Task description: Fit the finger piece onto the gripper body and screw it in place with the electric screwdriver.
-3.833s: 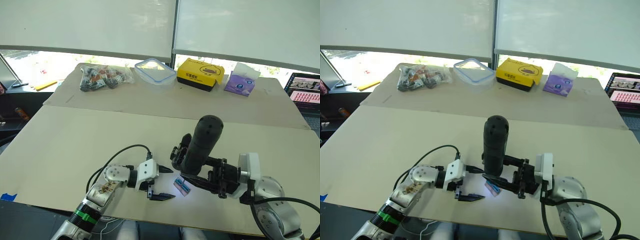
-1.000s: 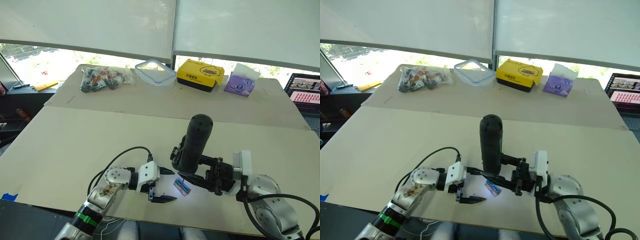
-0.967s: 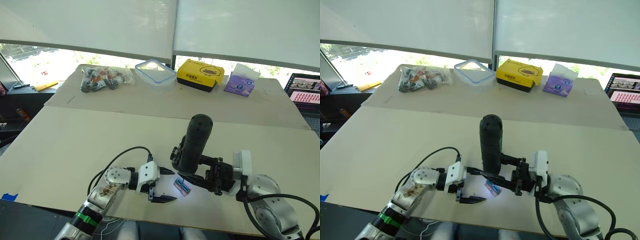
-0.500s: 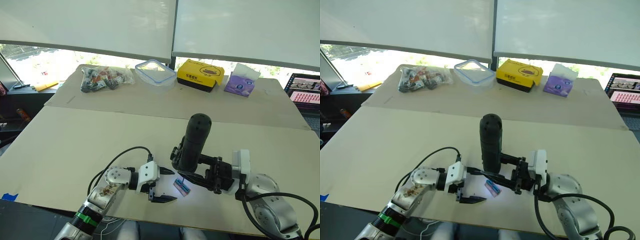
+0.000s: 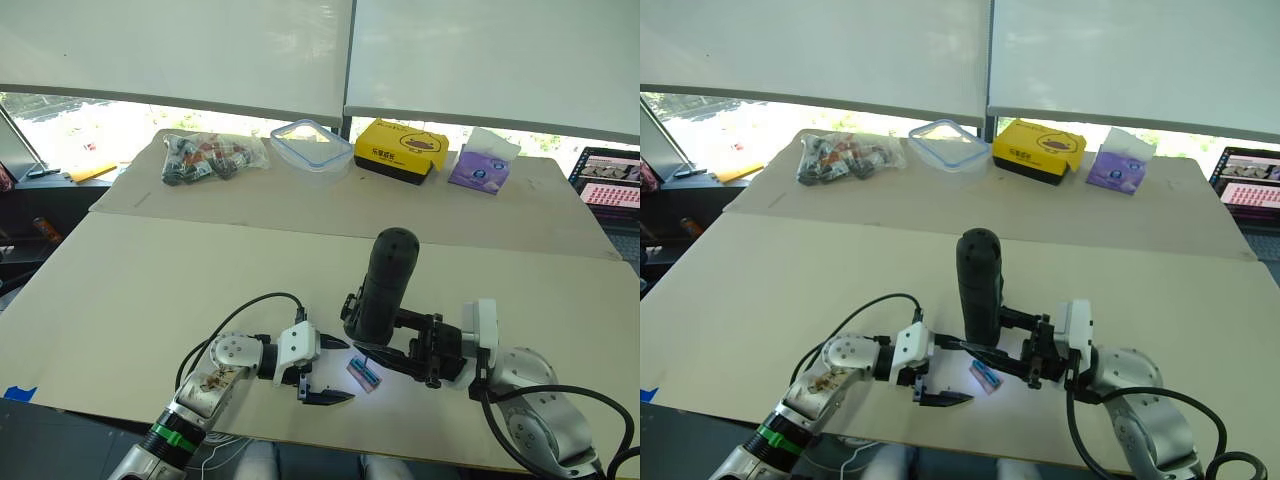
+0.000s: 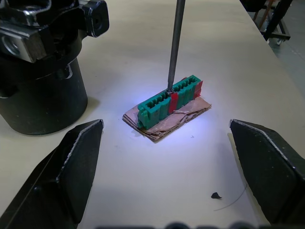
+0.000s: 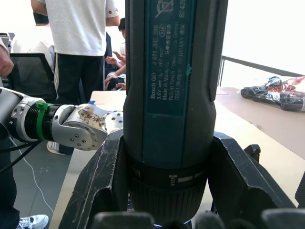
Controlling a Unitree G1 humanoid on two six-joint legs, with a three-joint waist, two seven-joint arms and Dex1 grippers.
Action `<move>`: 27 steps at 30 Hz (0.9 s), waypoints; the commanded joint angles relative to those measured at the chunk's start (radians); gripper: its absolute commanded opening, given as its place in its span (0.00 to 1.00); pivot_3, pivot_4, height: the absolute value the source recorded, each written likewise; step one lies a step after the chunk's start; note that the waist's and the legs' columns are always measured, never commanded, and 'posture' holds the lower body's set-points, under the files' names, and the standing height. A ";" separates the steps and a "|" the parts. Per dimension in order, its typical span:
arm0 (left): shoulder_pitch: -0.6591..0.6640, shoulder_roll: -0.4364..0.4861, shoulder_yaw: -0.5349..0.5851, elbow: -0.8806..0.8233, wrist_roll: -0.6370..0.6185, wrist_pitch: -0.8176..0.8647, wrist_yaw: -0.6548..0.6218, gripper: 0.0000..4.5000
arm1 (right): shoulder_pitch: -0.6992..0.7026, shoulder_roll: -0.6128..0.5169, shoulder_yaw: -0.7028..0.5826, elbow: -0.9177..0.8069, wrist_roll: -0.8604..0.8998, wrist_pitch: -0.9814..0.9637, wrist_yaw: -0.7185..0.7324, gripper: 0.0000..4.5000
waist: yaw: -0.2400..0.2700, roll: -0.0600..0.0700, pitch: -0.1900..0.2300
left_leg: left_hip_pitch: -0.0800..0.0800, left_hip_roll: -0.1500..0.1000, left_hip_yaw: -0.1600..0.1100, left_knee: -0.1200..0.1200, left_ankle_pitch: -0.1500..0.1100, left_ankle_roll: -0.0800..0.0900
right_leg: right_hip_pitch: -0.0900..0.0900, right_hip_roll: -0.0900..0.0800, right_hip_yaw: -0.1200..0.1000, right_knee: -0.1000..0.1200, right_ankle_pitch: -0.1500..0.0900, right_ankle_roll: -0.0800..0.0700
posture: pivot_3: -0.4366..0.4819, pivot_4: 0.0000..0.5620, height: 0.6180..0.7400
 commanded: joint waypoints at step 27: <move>0.041 0.189 0.343 -0.242 -0.479 0.166 -0.132 0.99 | -0.118 -0.182 -0.291 -0.261 0.498 0.271 -0.200 0.42 | -0.007 -0.003 0.003 | -0.001 0.000 0.000 -0.001 0.000 0.000 | -0.002 0.000 0.000 0.001 0.000 0.000 | 0.48 0.27 1.00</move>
